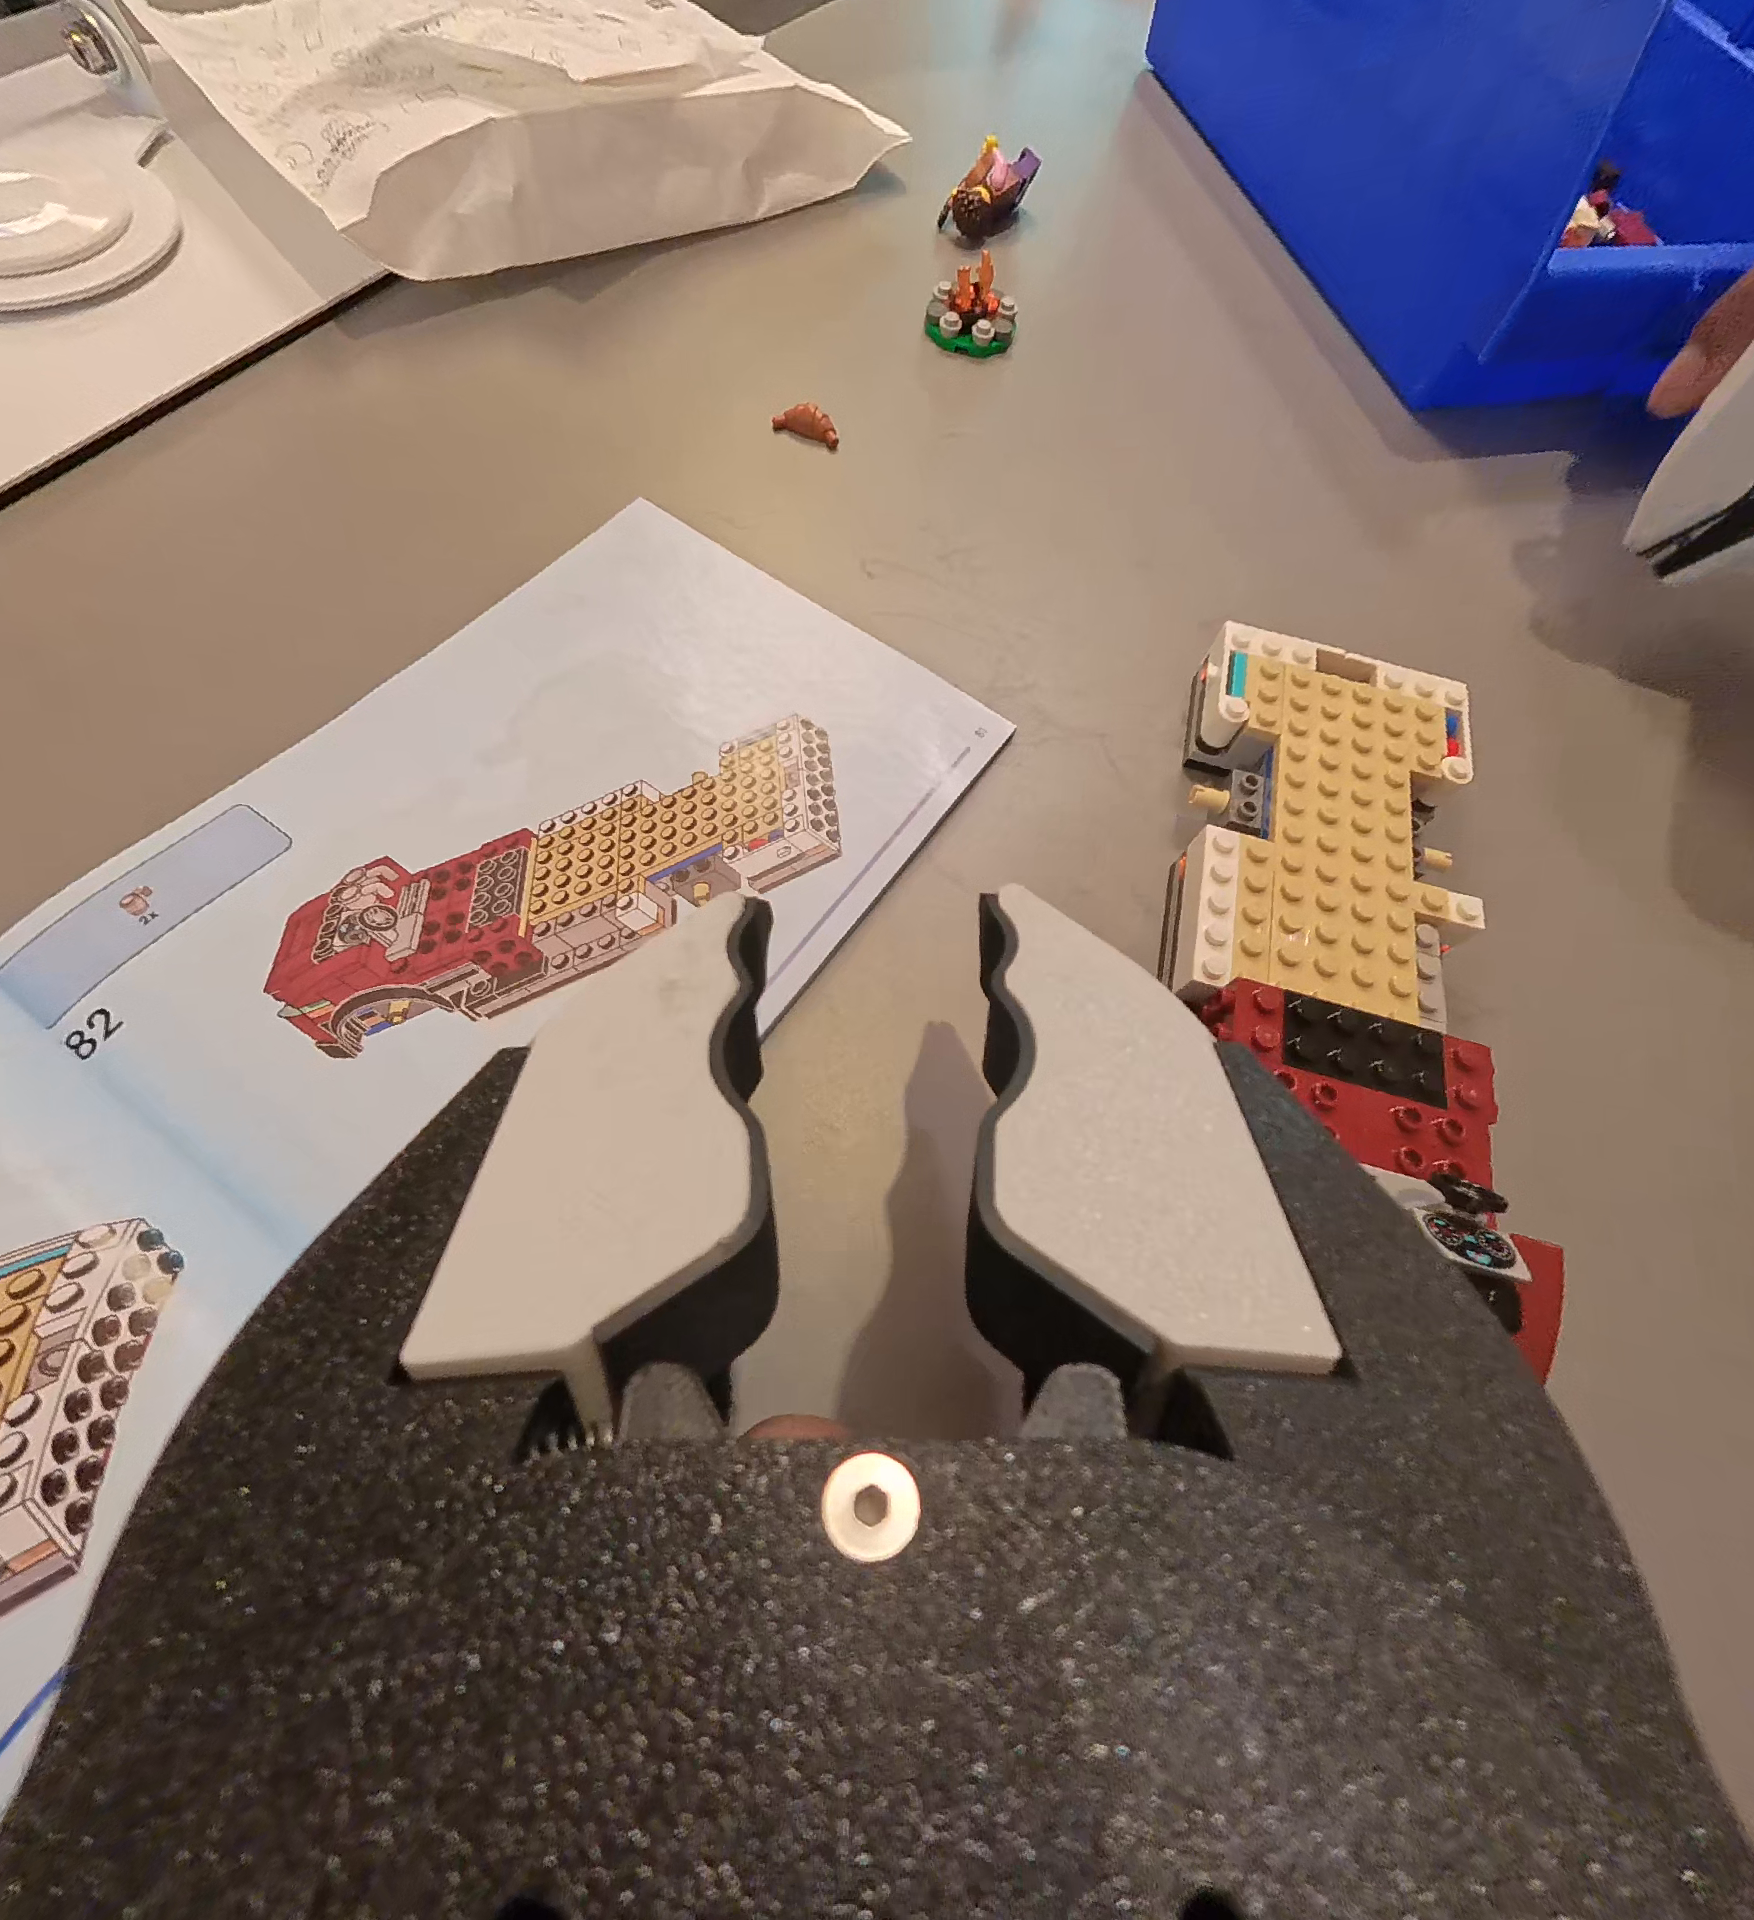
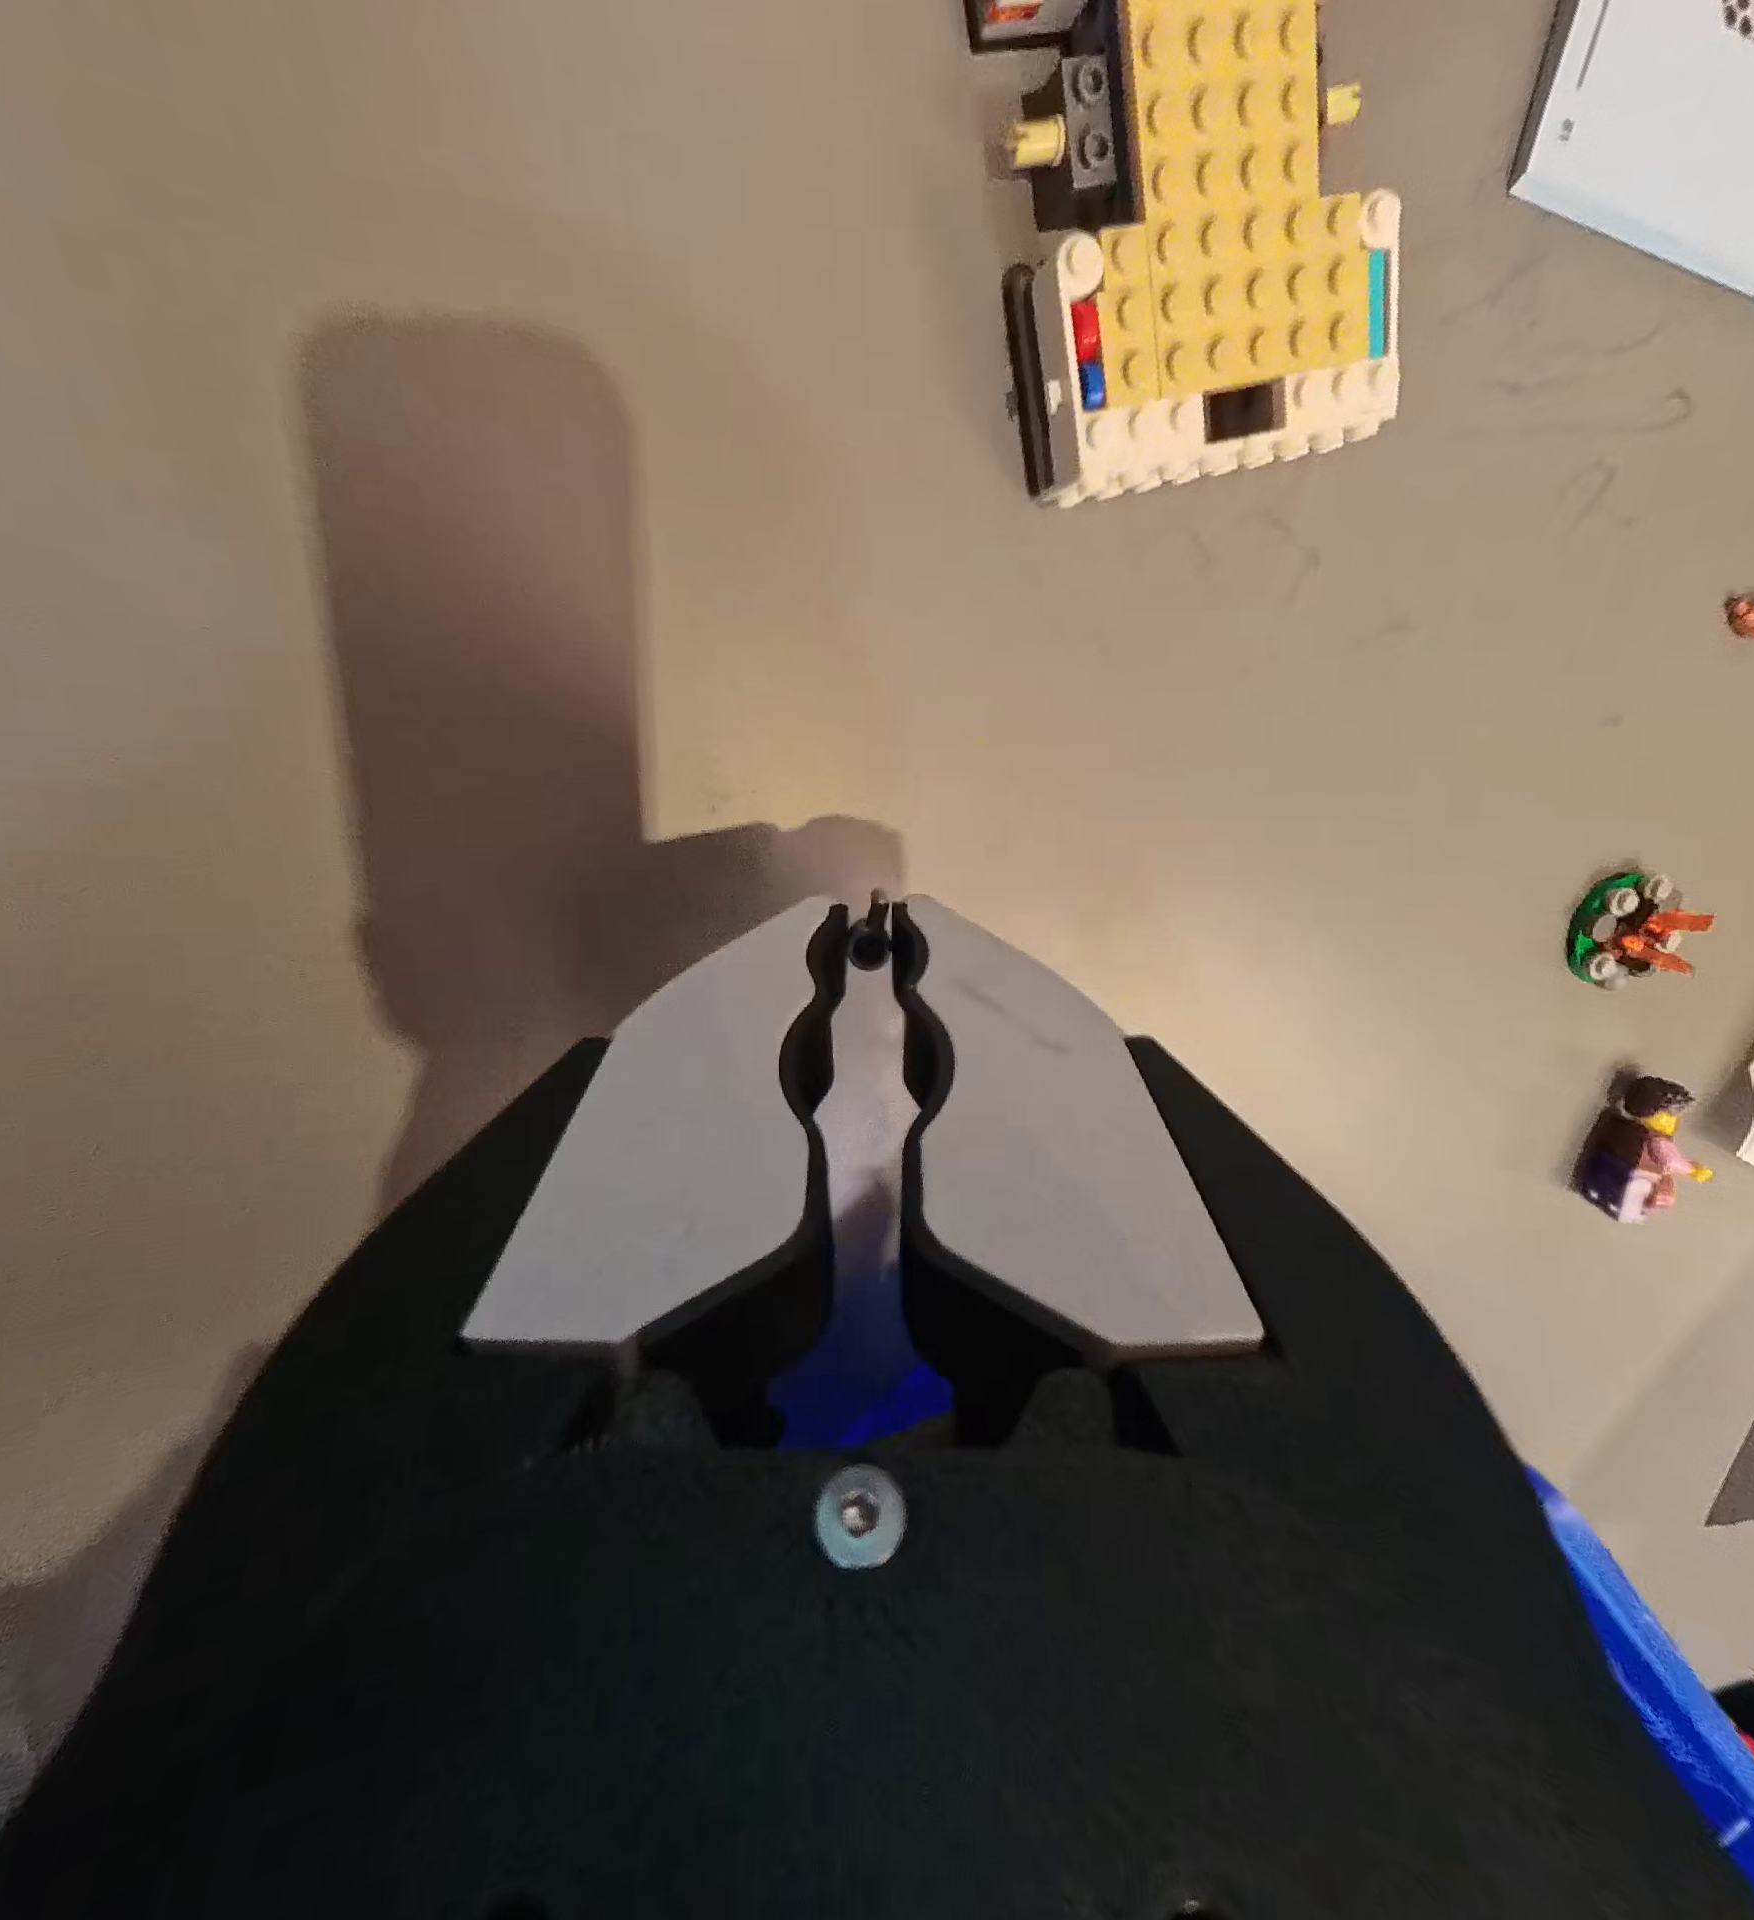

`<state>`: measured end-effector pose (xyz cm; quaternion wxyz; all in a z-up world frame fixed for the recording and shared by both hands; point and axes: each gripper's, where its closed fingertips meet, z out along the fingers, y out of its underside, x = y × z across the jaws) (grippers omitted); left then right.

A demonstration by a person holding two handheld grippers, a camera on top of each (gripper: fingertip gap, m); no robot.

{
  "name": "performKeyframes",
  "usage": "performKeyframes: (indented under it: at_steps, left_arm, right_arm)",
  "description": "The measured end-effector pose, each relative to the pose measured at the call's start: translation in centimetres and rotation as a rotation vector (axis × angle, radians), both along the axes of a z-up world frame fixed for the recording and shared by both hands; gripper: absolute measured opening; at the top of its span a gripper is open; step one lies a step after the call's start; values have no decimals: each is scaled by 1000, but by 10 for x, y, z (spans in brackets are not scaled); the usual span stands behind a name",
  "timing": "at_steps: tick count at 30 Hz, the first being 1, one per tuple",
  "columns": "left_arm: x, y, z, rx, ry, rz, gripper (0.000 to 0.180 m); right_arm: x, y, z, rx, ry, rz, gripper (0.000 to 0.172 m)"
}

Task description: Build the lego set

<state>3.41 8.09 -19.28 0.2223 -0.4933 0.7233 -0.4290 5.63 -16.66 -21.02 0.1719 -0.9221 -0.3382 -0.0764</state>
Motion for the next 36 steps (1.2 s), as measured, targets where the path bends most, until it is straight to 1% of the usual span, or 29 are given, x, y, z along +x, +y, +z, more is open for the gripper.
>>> performKeyframes:
  at_steps: [5, 9, 13, 16, 18, 23, 26, 29, 31, 34, 36]
  left_arm:
    - [-6, -6, 0, -20, 10, -49, 40]
    - [-6, -8, -2, -12, 24, -59, 40]
    - [-6, -8, -3, -12, 29, -60, 40]
    - [-6, -7, -3, -19, 30, -57, 40]
    - [-6, -6, -3, -22, 30, -55, 40]
    - [-6, -7, -3, -14, 31, -54, 40]
    - [-5, -6, -4, -14, 35, -51, 39]
    - [-5, -5, -3, -23, 33, -42, 39]
    - [-5, -4, -3, -27, 32, -38, 39]
    - [-4, -4, -4, -30, 41, -37, 39]
    - [-4, -4, -4, -36, 48, -38, 39]
  right_arm:
    - [0, -1, -12, -39, 28, -45, 8]
    - [3, -2, -18, -55, 29, -72, 8]
    - [4, -4, -17, -38, 45, -95, 12]
    - [6, -8, -3, -5, 90, -132, 15]
    - [11, -14, 12, 21, 126, -158, 18]
    - [44, -42, 51, 82, 160, -231, 19]
    - [61, -59, 61, 95, 176, -265, 19]
    - [90, -85, 57, 45, 84, -272, 19]
    - [111, -111, 49, -46, 42, -275, 20]
    - [123, -143, 32, -191, 44, -177, 21]
    - [120, -144, 22, -225, 96, -130, 21]
